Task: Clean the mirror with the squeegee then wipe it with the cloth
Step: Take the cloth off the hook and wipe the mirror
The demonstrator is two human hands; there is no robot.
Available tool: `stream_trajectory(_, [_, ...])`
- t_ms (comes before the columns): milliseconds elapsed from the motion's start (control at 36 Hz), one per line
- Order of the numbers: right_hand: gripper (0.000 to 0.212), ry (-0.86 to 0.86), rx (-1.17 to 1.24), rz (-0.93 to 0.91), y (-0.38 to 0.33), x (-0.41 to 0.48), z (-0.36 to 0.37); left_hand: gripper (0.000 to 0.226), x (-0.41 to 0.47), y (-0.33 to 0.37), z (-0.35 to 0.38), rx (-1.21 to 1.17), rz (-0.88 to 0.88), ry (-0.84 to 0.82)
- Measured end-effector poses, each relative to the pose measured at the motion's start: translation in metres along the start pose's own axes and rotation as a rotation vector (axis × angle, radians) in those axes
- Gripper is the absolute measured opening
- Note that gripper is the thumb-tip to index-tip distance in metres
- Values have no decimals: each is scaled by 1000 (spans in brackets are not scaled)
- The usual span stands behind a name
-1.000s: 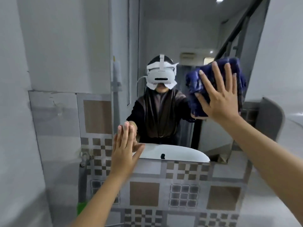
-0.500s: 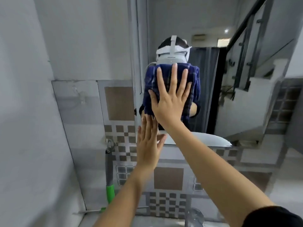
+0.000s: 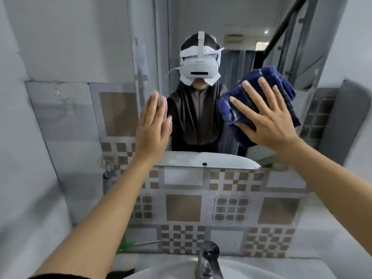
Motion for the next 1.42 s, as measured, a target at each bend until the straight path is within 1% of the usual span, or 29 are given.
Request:
stream_trajectory(56, [56,36,130,233,16,-16,4,50,40,-2,-16,74,14,20])
stream_trajectory(111, [57,88,309,490,18,-33,13,52,73,-2,-32,117,35,50])
stream_trajectory(167, [58,148,458,788,5,-44,22,51,94,-1,-43,143,53,83])
stream_trajectory(222, [59,211,549,1080,-20,-47,29,51,102,-1,-49,159,78,90])
stream_trajectory(250, [60,242,587,1186,-35,-43,31,52,103,-2,-49,166,89,88])
stream_trajectory(278, [60,270,618,1253,-52,-37,32,52,102,-4,-49,170,101,83])
stream_trajectory(306, [61,286,638,1281,-69,-28,32,53,102,-5,-49,171,113,74])
stream_trajectory(361, [61,272,636,1233,-106,-6,30,53,102,-7,-49,168,131,59])
stream_trajectory(417, [59,238,600,1066,-145,17,26,52,101,-8,-51,169,143,51])
stream_trajectory(472, [58,173,555,816,-183,34,25,54,100,-7,-53,153,155,41])
stream_trajectory(556, [51,95,408,329,-220,38,29,55,96,-6,-55,132,165,40])
stream_trajectory(611, [48,58,263,-17,-224,26,36,55,91,-6,-53,140,160,47])
stream_trajectory(639, [48,31,199,-153,-218,18,41,55,88,-7,-50,140,152,46])
stream_trajectory(667, [48,7,144,-247,-207,9,45,55,85,-8,-47,139,142,43])
stream_trajectory(694, [48,-8,99,-296,-192,-1,48,55,82,-9,-45,138,131,42])
stream_trajectory(722, [48,-11,61,-307,-174,-10,49,55,78,-9,-42,137,122,45])
stream_trajectory(778, [49,0,9,-242,-133,-31,50,54,73,-10,-37,136,106,58])
stream_trajectory(833, [54,-2,-6,-75,-91,-56,53,53,71,-9,-33,129,89,69])
stream_trajectory(889, [61,-24,53,187,-57,-81,58,52,71,-9,-31,110,74,78])
stream_trajectory(944, [64,-16,212,517,-40,-100,63,53,69,-8,-31,92,67,80])
stream_trajectory(1000, [63,43,360,835,-45,-107,68,53,67,-8,-33,80,65,75])
stream_trajectory(1056, [62,135,463,1091,-64,-102,72,54,64,-9,-34,68,79,66])
stream_trajectory(1111, [62,241,563,1289,-89,-88,71,54,58,-10,-35,33,106,50])
stream_trajectory(1139, [63,287,606,1358,-104,-81,71,53,54,-11,-35,9,122,42])
stream_trajectory(1167, [64,323,639,1400,-119,-73,70,52,50,-13,-35,-14,141,35])
stream_trajectory(1222, [64,362,682,1413,-150,-55,70,47,39,-18,-35,-67,181,20])
stream_trajectory(1333, [63,390,695,1324,-207,-17,67,26,13,-29,-43,-195,231,-28])
stream_trajectory(1417, [63,390,701,1229,-246,13,57,16,-7,-39,-49,-337,211,-124])
Point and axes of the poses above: each hand's wrist, its own x-axis towards the middle knuckle, its own z-axis out of the palm, y = z × x, the point moved 5 cm from there along x, towards the middle knuckle, and after that the axes turned 10 degrees about -y, right-handed, at the moved point
